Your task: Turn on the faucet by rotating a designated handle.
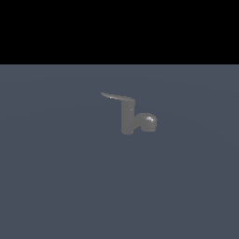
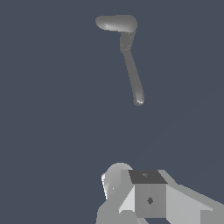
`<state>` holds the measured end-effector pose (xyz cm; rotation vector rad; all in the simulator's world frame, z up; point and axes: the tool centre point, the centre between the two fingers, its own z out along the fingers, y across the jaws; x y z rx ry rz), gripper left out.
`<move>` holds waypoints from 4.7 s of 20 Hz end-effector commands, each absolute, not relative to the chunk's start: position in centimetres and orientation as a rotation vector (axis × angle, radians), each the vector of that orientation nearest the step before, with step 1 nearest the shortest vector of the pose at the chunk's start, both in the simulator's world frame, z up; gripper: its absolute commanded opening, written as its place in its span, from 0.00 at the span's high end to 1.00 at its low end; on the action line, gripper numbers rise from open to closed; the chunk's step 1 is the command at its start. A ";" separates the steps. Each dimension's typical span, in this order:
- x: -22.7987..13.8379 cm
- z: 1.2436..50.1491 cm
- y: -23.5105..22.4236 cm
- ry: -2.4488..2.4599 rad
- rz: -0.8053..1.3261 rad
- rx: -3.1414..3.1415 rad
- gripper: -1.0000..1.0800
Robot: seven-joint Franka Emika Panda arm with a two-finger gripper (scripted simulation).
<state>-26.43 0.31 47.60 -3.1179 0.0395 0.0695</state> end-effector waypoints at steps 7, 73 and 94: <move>-26.1 47.7 0.2 0.018 0.085 -3.146 1.00; 6.6 25.6 4.3 1.828 0.026 -2.549 1.00; 10.5 17.3 5.3 2.131 0.000 -2.308 1.00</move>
